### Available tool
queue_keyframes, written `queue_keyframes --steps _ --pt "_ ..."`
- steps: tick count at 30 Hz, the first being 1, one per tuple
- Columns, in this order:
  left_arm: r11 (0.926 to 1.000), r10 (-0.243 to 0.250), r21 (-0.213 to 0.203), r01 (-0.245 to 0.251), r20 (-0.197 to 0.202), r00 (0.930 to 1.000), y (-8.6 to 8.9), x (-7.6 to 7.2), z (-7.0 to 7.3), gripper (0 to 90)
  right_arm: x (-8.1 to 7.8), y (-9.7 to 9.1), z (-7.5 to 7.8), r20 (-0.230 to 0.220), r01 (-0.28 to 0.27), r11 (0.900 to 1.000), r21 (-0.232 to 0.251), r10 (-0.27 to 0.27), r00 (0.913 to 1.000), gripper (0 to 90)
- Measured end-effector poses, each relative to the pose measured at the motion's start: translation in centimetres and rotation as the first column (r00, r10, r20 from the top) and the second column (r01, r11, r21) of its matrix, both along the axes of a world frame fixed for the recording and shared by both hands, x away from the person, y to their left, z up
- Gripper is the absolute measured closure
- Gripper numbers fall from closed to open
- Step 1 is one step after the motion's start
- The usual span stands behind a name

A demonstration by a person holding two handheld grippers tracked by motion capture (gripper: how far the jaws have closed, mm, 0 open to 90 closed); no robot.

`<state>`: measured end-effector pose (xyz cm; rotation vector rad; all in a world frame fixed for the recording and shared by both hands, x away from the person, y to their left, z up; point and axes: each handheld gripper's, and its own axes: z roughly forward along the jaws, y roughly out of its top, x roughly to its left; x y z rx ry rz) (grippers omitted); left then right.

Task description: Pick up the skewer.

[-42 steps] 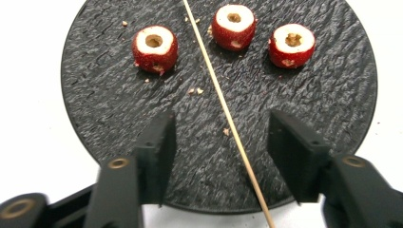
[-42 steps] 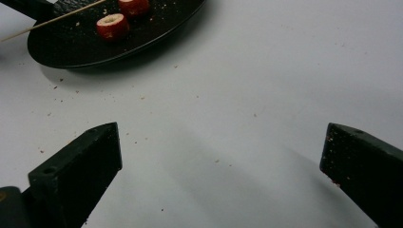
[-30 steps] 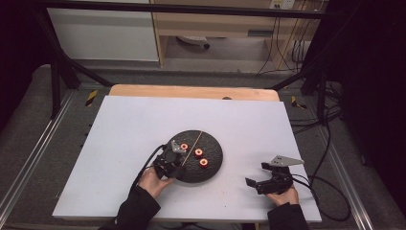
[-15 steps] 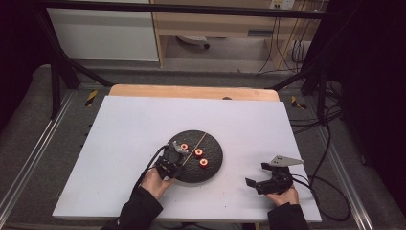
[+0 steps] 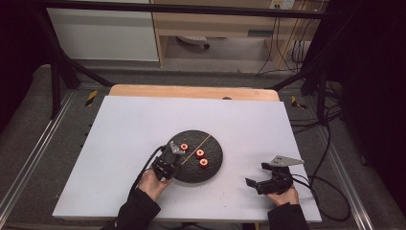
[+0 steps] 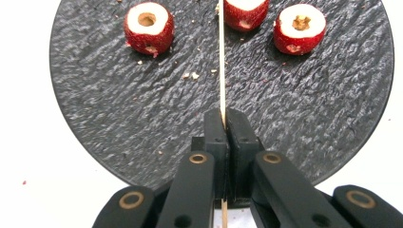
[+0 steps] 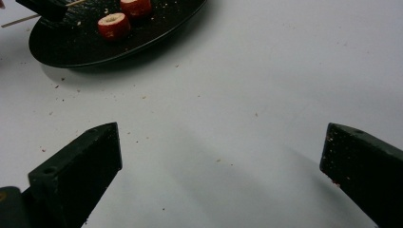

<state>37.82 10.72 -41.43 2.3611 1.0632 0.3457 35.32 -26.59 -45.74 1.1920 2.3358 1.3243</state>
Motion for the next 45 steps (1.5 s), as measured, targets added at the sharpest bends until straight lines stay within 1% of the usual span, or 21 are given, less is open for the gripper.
queue_keyframes --steps 2,4,7,8,9,10,12,14,16,19,21,24,25,28,29,35,38,39,40,41,45 --pt "0.9999 -0.004 -0.012 0.004 0.011 0.9999 0.4 -0.1 0.1 88.0 0.0 0.0 0.0 0.000 0.000 1.0000 -0.001 0.000 1.0000 0.7" --pt "0.9992 -0.025 -0.030 0.026 0.033 0.9991 1.0 -0.4 0.4 88.0 0.0 0.0 0.0 -0.001 0.001 1.0000 -0.001 -0.001 1.0000 0.7" --pt "0.9959 -0.047 -0.075 0.050 0.042 0.9980 1.8 -0.6 0.5 88.0 -0.1 -0.1 0.1 0.003 0.006 1.0000 0.003 -0.006 1.0000 0.8" --pt "0.9959 -0.047 -0.075 0.050 0.042 0.9980 1.8 -0.6 0.5 88.0 -0.1 -0.1 0.1 0.003 0.006 1.0000 0.003 -0.006 1.0000 0.8" --pt "0.9943 -0.061 -0.083 0.066 0.063 0.9961 2.4 -0.9 0.5 88.0 -0.1 -0.1 0.1 0.002 0.009 1.0000 0.002 -0.009 1.0000 1.0" --pt "0.9943 -0.061 -0.083 0.066 0.063 0.9961 2.4 -0.9 0.5 88.0 -0.1 -0.1 0.1 0.002 0.009 1.0000 0.002 -0.009 1.0000 1.0" --pt "0.9898 -0.077 -0.114 0.086 0.078 0.9939 3.3 -1.2 0.4 88.0 -0.1 0.0 0.1 -0.001 0.012 0.9999 0.004 -0.012 0.9999 1.2" --pt "0.9869 -0.078 -0.135 0.089 0.087 0.9932 4.0 -1.5 0.3 87.9 0.0 0.0 0.1 -0.005 0.013 0.9999 0.003 -0.013 0.9999 1.2" --pt "0.9851 -0.082 -0.143 0.095 0.092 0.9923 4.3 -1.6 0.3 87.9 0.0 0.0 0.1 -0.004 0.014 0.9999 0.002 -0.014 0.9999 1.3" --pt "0.9802 -0.085 -0.167 0.106 0.127 0.9883 5.6 -2.3 0.0 87.9 0.0 0.1 0.2 -0.007 0.022 0.9997 0.012 -0.022 0.9997 1.4" --pt "0.9762 -0.091 -0.185 0.114 0.126 0.9878 6.2 -2.6 -0.2 87.9 0.0 0.1 0.2 -0.009 0.026 0.9996 0.015 -0.026 0.9996 1.6" --pt "0.9738 -0.096 -0.192 0.122 0.137 0.9858 6.8 -3.0 -0.4 87.9 0.1 0.2 0.3 -0.016 0.036 0.9993 0.005 -0.036 0.9992 1.8" --pt "0.9724 -0.091 -0.201 0.118 0.142 0.9857 7.3 -3.3 -0.5 87.9 0.0 0.3 0.4 -0.020 0.038 0.9993 0.004 -0.038 0.9991 1.8" --pt "0.9700 -0.084 -0.213 0.116 0.156 0.9843 7.8 -3.7 -0.6 87.9 0.1 0.5 0.5 -0.017 0.034 0.9994 -0.003 -0.034 0.9993 1.8" --pt "0.9669 -0.085 -0.225 0.120 0.160 0.9835 8.3 -4.0 -0.7 87.9 0.1 0.8 0.6 -0.023 0.033 0.9994 -0.013 -0.033 0.9992 1.8" --pt "0.9613 -0.090 -0.241 0.133 0.181 0.9794 9.3 -4.8 -0.8 87.9 0.3 1.7 1.0 -0.028 0.024 0.9993 -0.030 -0.025 0.9993 1.8" --pt "0.9594 -0.087 -0.249 0.132 0.183 0.9793 9.7 -4.9 -0.8 87.9 0.6 2.4 1.2 -0.023 0.018 0.9984 -0.053 -0.019 0.9996 1.8" --pt "0.9554 -0.087 -0.263 0.135 0.185 0.9789 10.0 -5.0 -0.9 87.9 0.6 2.7 1.3 -0.034 0.020 0.9985 -0.051 -0.022 0.9992 1.8" --pt "0.9554 -0.087 -0.263 0.135 0.185 0.9789 10.0 -5.0 -0.9 87.9 0.6 2.7 1.3 -0.034 0.020 0.9985 -0.051 -0.022 0.9992 1.8" --pt "0.9548 -0.086 -0.265 0.134 0.185 0.9790 10.2 -5.0 -1.0 87.9 0.8 3.4 1.4 -0.038 0.004 0.9980 -0.063 -0.007 0.9992 1.8" --pt "0.9545 -0.090 -0.263 0.141 0.196 0.9765 10.3 -5.1 -1.1 87.9 1.1 4.9 2.0 -0.046 -0.016 0.9967 -0.080 0.013 0.9989 1.8"
